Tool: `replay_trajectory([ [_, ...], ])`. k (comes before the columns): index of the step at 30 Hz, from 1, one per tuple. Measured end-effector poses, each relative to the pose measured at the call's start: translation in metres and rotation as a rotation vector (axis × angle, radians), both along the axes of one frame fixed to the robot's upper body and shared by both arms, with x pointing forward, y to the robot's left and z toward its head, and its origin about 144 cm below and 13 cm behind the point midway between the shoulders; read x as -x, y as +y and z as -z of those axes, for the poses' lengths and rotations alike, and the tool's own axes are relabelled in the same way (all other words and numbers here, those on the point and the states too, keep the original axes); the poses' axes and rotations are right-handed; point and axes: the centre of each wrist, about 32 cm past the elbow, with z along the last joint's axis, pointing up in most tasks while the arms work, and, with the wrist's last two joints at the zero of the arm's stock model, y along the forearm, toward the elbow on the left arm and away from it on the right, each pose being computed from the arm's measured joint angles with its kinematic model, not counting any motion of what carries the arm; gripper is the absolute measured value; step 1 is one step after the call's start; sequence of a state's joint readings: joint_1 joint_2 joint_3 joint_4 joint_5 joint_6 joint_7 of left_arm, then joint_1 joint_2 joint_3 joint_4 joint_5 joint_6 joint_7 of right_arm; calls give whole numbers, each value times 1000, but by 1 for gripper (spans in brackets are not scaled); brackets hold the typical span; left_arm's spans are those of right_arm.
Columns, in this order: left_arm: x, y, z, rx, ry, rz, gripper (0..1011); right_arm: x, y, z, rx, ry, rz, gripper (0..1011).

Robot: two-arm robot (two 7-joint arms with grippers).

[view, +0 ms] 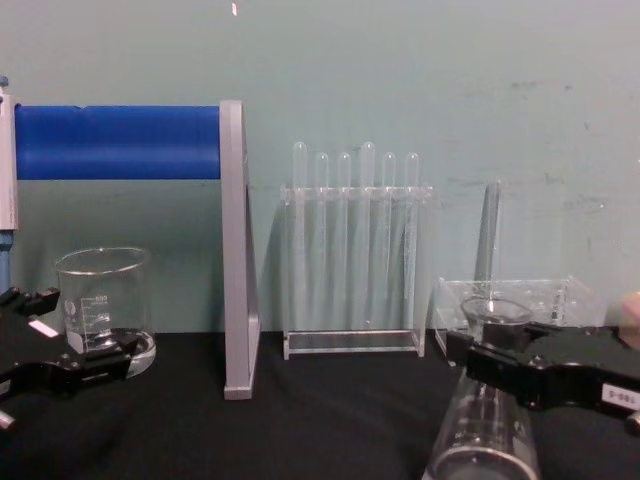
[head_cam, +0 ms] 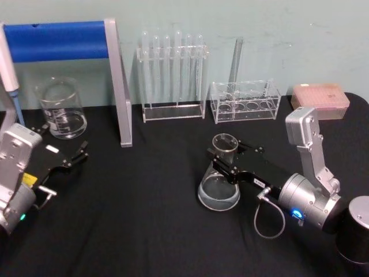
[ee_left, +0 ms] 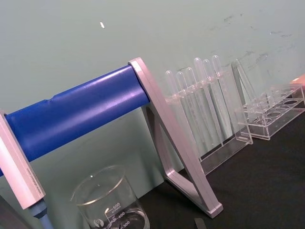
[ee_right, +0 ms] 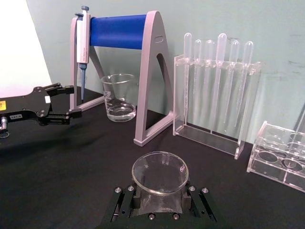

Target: Grasp the erlenmeyer flask with one hand, shake it three times, then place it back.

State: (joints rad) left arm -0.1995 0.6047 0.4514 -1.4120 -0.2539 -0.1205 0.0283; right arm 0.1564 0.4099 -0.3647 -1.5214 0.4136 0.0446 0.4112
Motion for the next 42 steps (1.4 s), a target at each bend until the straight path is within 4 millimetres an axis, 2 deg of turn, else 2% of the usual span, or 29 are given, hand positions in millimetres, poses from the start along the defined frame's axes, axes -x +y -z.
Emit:
replay_trajectory([
  [31,0,0,0,0,0,0,1001,2,1,2,10,5,-1,458],
  [33,0,0,0,0,0,0,1001,2,1,2,10,5,-1,482],
  [35,0,0,0,0,0,0,1001,1,1,1,10,4,0,580],
  [42,0,0,0,0,0,0,1001,1,1,1,9,4,-1,782],
])
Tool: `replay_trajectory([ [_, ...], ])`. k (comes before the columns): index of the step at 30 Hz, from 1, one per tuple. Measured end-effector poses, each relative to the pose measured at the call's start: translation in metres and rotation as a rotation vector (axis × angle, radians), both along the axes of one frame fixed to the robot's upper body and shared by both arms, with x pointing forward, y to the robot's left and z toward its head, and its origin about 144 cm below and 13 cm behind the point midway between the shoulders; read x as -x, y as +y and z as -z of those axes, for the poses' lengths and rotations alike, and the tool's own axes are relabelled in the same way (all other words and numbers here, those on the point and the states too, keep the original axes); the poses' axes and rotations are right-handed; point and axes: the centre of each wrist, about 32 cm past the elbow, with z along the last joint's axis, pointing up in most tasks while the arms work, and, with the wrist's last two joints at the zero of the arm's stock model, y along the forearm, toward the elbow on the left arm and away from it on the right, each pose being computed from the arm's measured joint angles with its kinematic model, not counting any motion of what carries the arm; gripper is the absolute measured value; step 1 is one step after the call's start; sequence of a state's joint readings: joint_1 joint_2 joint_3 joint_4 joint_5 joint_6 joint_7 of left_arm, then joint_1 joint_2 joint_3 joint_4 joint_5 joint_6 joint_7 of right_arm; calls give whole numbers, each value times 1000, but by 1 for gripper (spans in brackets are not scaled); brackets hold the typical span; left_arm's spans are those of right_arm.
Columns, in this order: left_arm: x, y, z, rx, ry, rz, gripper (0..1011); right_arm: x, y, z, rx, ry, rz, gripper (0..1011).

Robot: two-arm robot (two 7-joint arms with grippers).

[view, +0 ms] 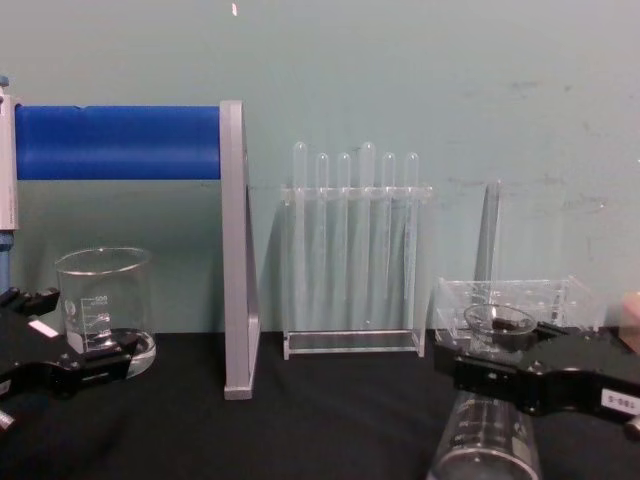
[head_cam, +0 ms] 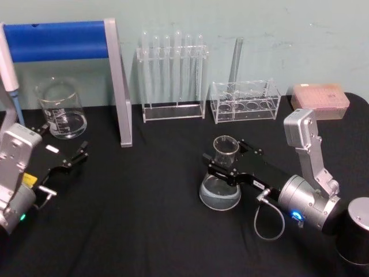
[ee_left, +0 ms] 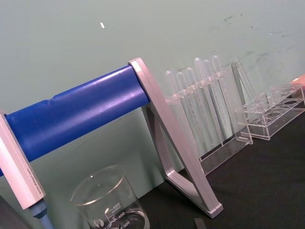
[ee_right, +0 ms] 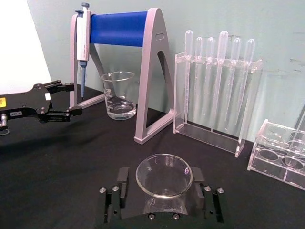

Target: Grasp the erlenmeyer flask with one hand, shake it three times, then place it back.

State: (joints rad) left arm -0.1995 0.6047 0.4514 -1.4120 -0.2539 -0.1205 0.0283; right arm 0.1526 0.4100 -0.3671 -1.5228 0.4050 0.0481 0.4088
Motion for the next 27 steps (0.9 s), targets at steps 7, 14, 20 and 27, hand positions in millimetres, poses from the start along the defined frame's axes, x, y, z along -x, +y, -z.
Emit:
replay_trajectory([
  [7,0,0,0,0,0,0,1001,0,0,0,0,0,0,984],
  [14,0,0,0,0,0,0,1001,0,0,0,0,0,0,1000],
  [20,0,0,0,0,0,0,1001,0,0,0,-2,0,0,1000],
  [27,0,0,0,0,0,0,1001,2,-10,-1,-4,2,1,1000],
])
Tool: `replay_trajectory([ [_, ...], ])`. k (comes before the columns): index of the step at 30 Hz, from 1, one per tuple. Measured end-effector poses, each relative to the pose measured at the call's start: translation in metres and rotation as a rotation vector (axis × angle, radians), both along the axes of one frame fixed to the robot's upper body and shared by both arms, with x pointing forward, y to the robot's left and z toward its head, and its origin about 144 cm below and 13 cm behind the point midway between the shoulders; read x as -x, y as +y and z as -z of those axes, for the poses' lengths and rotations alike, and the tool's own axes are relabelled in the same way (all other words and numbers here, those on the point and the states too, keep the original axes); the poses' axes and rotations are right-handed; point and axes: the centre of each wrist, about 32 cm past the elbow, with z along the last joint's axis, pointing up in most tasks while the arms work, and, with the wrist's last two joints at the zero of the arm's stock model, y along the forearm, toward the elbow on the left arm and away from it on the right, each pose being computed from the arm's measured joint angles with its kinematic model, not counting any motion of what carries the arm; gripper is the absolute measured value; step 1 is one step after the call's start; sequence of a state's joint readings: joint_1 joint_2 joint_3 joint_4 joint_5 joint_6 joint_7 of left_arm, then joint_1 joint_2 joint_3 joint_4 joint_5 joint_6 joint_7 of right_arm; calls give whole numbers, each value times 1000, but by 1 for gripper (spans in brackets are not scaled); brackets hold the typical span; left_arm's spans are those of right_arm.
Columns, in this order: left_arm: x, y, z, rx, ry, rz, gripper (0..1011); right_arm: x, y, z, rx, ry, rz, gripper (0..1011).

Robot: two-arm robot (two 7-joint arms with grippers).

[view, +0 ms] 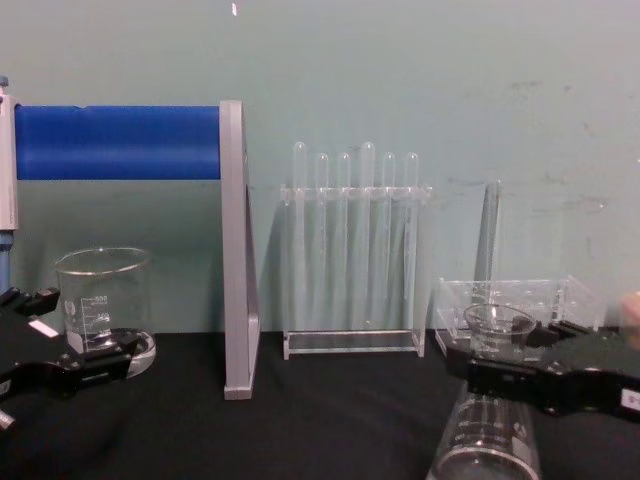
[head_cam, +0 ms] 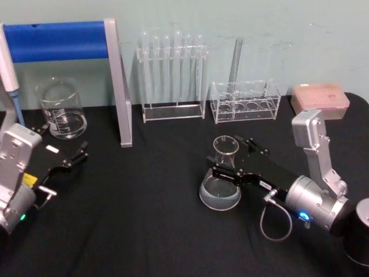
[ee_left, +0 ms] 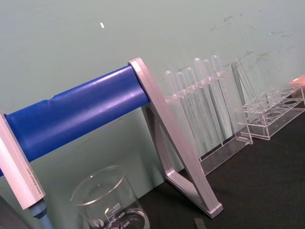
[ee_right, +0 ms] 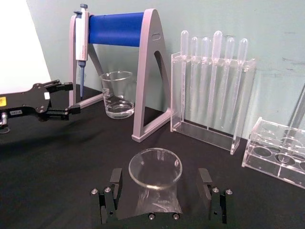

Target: Grasp the erlenmeyer flask with one hand, shake it three times, then place it back.

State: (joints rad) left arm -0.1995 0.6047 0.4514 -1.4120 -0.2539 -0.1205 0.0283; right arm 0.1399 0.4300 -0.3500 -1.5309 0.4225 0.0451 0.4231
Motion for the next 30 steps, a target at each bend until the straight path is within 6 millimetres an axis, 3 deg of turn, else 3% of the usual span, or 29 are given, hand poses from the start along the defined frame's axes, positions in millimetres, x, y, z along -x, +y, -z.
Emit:
replay_trajectory([
  [19,0,0,0,0,0,0,1001,35,-36,-6,36,8,-39,1000],
  [30,0,0,0,0,0,0,1001,34,-51,-8,52,-16,66,1000],
])
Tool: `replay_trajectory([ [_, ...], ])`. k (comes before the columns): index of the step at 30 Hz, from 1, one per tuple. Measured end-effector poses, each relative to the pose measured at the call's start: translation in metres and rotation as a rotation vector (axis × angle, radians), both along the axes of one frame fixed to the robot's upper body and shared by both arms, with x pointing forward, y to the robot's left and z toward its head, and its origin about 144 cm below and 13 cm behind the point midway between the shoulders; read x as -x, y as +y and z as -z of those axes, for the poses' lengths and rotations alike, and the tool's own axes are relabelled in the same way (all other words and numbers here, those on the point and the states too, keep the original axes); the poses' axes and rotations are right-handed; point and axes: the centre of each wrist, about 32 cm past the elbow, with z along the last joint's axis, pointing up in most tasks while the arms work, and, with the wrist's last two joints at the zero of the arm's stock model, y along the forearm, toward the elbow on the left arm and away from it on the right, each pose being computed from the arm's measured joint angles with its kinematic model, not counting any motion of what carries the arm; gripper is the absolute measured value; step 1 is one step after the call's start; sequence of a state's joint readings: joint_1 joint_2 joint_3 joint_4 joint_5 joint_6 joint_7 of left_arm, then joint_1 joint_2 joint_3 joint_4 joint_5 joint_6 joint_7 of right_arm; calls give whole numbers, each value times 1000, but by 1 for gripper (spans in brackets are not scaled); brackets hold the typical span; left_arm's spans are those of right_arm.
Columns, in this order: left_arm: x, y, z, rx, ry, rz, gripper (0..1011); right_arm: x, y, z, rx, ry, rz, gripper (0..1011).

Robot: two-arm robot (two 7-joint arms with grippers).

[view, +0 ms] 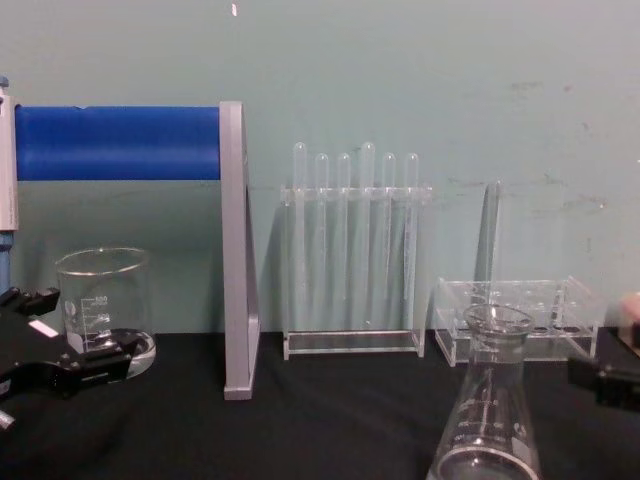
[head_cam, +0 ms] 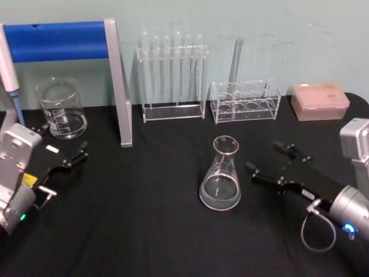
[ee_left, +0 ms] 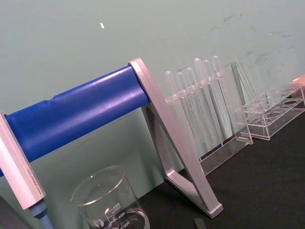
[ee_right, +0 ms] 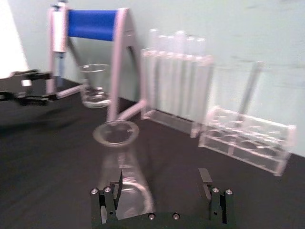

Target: Grasp the erlenmeyer flask with one hand, shake it three times, then place it back.

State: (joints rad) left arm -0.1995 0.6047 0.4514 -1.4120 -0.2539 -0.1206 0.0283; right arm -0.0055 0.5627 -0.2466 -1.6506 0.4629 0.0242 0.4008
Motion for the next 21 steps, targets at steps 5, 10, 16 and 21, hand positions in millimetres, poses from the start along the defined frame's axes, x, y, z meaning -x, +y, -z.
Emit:
replay_trajectory([
  [5,0,0,0,0,0,0,1001,-9,-7,-1,23,-35,99,1000],
  [10,0,0,0,0,0,0,1001,-21,-8,-1,53,-78,189,1000],
  [16,0,0,0,0,0,0,1001,-34,-2,4,96,-123,253,1000],
  [21,0,0,0,0,0,0,1001,-46,9,13,174,-172,297,1000],
])
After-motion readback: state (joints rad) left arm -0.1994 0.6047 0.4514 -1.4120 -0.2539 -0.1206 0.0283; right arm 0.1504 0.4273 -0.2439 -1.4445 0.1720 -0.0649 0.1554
